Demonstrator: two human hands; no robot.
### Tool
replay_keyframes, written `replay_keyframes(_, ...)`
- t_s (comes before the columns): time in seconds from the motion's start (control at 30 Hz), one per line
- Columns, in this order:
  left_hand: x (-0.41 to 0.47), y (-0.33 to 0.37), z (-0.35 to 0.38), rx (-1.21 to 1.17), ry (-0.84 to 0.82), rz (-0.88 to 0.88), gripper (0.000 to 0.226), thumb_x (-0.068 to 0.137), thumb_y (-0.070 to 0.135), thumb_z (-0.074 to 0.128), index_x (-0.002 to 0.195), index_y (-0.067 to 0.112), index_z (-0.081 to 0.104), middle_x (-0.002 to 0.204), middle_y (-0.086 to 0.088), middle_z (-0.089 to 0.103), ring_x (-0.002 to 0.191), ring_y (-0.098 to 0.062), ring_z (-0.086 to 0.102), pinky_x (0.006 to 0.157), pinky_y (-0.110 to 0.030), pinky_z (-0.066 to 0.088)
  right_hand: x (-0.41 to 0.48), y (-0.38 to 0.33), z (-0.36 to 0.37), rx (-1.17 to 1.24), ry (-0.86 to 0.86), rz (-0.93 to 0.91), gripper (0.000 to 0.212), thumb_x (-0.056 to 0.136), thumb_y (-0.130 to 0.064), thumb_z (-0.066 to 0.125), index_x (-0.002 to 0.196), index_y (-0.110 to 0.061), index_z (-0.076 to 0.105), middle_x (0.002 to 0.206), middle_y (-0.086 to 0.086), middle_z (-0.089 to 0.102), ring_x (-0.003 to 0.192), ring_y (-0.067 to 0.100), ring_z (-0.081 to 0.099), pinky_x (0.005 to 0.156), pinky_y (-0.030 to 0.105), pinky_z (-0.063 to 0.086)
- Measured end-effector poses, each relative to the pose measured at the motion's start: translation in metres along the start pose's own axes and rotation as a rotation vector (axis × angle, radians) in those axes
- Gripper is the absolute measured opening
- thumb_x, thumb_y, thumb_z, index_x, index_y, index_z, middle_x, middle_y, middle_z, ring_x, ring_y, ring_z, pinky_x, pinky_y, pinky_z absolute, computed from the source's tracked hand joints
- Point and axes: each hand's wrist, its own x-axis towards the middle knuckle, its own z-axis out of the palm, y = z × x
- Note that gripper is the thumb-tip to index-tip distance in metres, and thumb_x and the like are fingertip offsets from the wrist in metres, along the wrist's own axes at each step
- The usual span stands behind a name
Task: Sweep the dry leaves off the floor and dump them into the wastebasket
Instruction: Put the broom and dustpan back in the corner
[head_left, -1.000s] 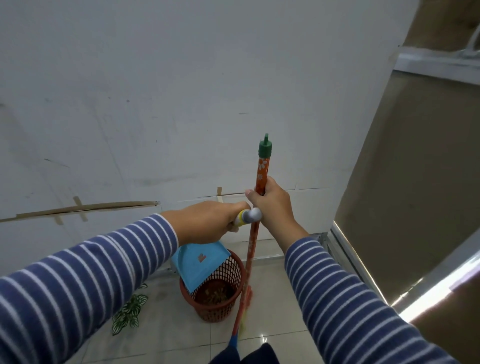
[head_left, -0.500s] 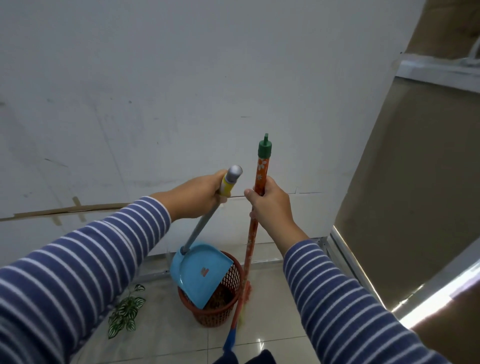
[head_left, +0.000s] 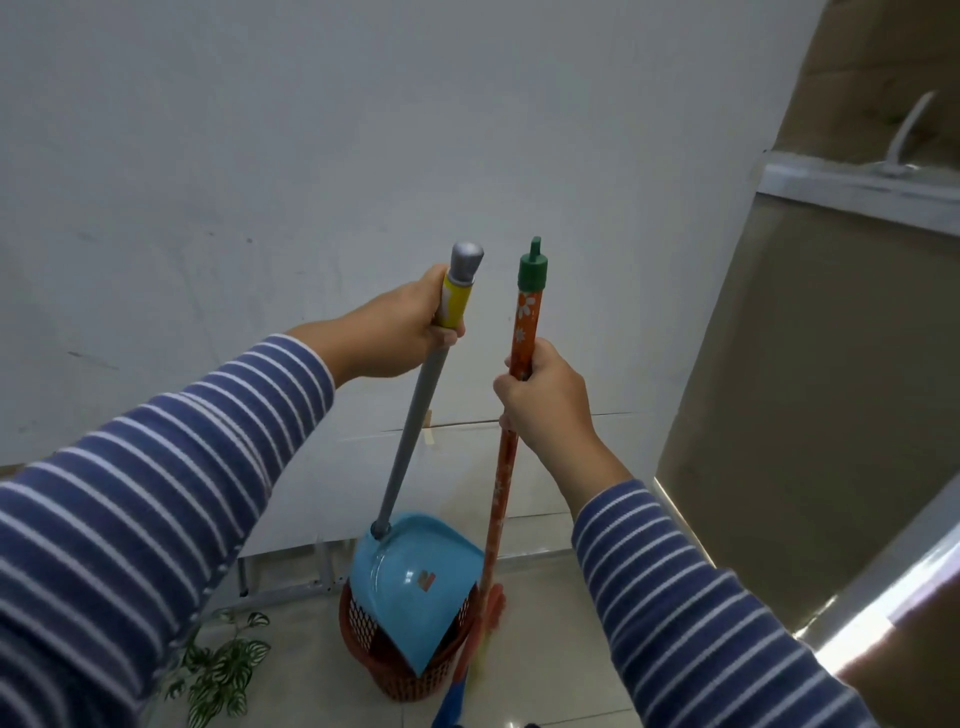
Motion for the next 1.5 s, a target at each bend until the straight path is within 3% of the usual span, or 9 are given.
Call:
replay_keyframes(0.6,0.121,0.057,0.060,-0.117,-0.071,0.101,0.033,0.091,0.015,0.058,0.114,0.024,0.038,0.097,0.001,0.060,0.088,-0.015,0.062,0.079,-0.037,0.057,0.054,0.039,-0.097,-0.029,0.135,-0.023,0.015,0.095,-0.026,0.057,0.108,-0.023,0.050,0.088,-0.002,0.056,0.071,0.021,0.064,0.068,0.031,0.061)
replay_keyframes(0.87,0.201,0.090,0.143,-0.128,-0.093,0.085,0.028,0.090,0.014,0.059,0.109,0.021,0.041,0.095,-0.003,0.061,0.086,-0.016,0.061,0.078,-0.032,0.054,0.112,0.105,-0.151,-0.062,0.109,-0.018,0.010,0.095,-0.026,0.056,0.101,-0.022,0.049,0.082,-0.003,0.054,0.069,0.020,0.063,0.061,0.023,0.058)
replay_keyframes(1.1,0.242,0.083,0.226,-0.158,-0.143,0.016,0.016,0.090,0.016,0.058,0.098,0.022,0.045,0.087,-0.002,0.060,0.081,-0.017,0.060,0.075,-0.031,0.051,0.151,0.176,-0.177,-0.078,-0.011,0.050,0.010,0.093,-0.020,0.057,0.092,-0.019,0.047,0.081,0.003,0.055,0.069,0.025,0.064,0.058,0.025,0.057)
replay_keyframes(1.27,0.252,0.063,0.290,-0.160,-0.270,-0.063,0.015,0.092,0.021,0.058,0.106,0.019,0.054,0.098,-0.003,0.063,0.090,-0.021,0.061,0.085,-0.035,0.051,0.165,0.218,-0.176,-0.079,-0.071,0.154,0.012,0.094,-0.022,0.056,0.089,-0.020,0.045,0.079,0.002,0.054,0.071,0.027,0.066,0.063,0.033,0.061)
replay_keyframes(1.5,0.271,0.022,0.356,-0.176,-0.272,-0.228,0.029,0.088,0.017,0.065,0.116,0.016,0.057,0.111,-0.002,0.063,0.097,-0.020,0.058,0.088,-0.032,0.045,0.191,0.269,-0.160,-0.086,-0.093,0.295,0.015,0.094,-0.020,0.055,0.108,-0.022,0.049,0.092,0.002,0.059,0.080,0.024,0.067,0.078,0.042,0.060)
